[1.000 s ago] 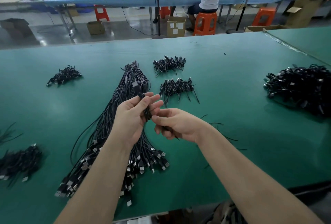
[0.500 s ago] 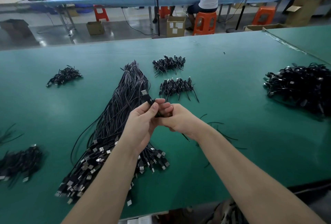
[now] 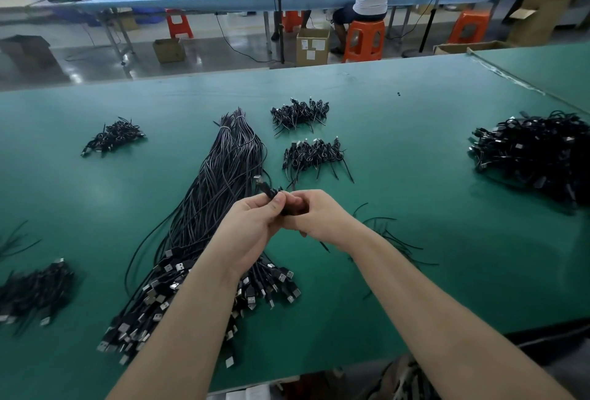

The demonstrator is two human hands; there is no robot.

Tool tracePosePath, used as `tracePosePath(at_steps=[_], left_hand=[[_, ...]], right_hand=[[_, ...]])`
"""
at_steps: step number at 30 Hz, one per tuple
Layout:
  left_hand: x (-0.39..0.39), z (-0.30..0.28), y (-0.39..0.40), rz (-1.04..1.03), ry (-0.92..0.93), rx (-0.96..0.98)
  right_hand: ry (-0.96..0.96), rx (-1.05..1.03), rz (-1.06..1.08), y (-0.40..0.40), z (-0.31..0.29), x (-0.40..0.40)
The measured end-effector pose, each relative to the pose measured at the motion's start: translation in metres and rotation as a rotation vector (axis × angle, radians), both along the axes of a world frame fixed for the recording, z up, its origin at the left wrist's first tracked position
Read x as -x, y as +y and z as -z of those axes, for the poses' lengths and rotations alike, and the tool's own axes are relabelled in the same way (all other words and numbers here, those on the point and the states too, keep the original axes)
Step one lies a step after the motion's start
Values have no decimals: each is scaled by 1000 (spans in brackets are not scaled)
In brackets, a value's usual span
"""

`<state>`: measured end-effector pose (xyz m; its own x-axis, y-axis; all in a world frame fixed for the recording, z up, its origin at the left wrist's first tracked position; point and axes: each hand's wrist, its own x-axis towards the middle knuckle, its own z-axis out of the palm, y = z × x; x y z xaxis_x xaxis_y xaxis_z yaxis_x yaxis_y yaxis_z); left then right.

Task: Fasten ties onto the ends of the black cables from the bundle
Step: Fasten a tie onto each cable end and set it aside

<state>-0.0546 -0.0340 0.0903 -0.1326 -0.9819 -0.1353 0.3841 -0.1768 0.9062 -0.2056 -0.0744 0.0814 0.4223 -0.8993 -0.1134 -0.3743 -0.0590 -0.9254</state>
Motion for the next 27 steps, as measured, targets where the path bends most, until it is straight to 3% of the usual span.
tracePosePath(at_steps=[4, 9, 14, 20, 27], left_hand=[[-6, 8, 0, -48, -269, -29], [-9, 13, 0, -118, -351, -35], [-7, 19, -4, -147, -372, -17], [-6, 28, -11, -207, -381, -72], [-8, 31, -10, -208, -254, -48]], right_hand=[[165, 129, -44, -1, 4, 3], [300, 121, -123, 0, 8, 1], [200, 3, -191, 7, 9, -8], [200, 0, -106, 11, 18, -21], [-152, -327, 126, 9, 28, -18]])
